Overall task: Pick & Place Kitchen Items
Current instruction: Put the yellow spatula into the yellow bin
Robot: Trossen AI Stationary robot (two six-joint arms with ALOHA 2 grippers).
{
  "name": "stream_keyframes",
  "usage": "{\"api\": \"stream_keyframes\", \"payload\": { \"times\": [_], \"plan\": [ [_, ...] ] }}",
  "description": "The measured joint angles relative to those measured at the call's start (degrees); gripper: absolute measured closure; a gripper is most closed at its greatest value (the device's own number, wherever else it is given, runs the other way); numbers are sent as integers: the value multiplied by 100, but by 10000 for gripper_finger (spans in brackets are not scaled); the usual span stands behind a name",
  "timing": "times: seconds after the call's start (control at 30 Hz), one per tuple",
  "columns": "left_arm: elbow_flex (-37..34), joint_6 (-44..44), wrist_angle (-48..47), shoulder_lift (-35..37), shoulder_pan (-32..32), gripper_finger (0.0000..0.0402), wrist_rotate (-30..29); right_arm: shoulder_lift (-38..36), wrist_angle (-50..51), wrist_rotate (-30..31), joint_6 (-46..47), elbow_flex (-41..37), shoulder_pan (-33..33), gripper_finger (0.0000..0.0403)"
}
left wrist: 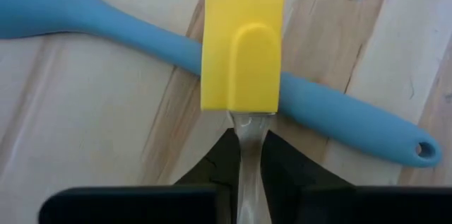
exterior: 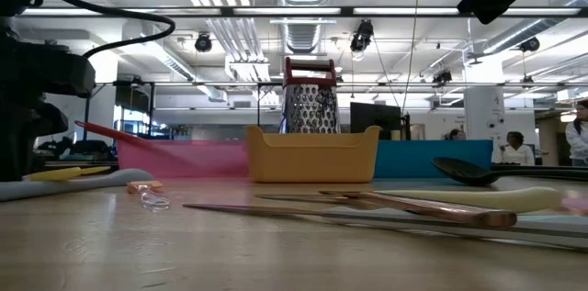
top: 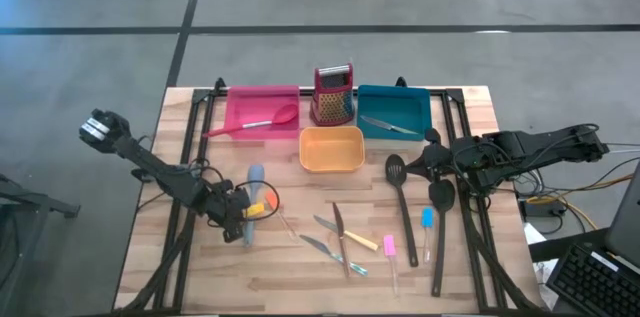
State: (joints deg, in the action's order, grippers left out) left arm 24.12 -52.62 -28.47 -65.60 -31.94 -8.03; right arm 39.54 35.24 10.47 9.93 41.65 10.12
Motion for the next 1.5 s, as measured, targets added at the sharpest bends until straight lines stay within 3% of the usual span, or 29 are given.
{"api": "stream_keyframes", "payload": {
  "times": [0.37, 0.53, 0.77, 1.2, 1.5],
  "plan": [
    [34, 22, -72, 54, 6, 362, 38, 0, 1, 0, 0, 0, 0, 394],
    [377, 219, -643, 174, -3, 362, 149, 1, 0, 1, 0, 0, 1, 394],
    [1063, 756, -1114, 374, 6, 362, -331, -1, 0, -1, -2, 0, 1, 394],
    [2260, 2661, -1180, 380, 361, 362, -1618, -1, 1, -1, 11, 0, 1, 394],
    [2354, 4280, 229, 379, 1265, 362, -1637, 0, 0, -1, 6, 0, 0, 394]
  ]
}}
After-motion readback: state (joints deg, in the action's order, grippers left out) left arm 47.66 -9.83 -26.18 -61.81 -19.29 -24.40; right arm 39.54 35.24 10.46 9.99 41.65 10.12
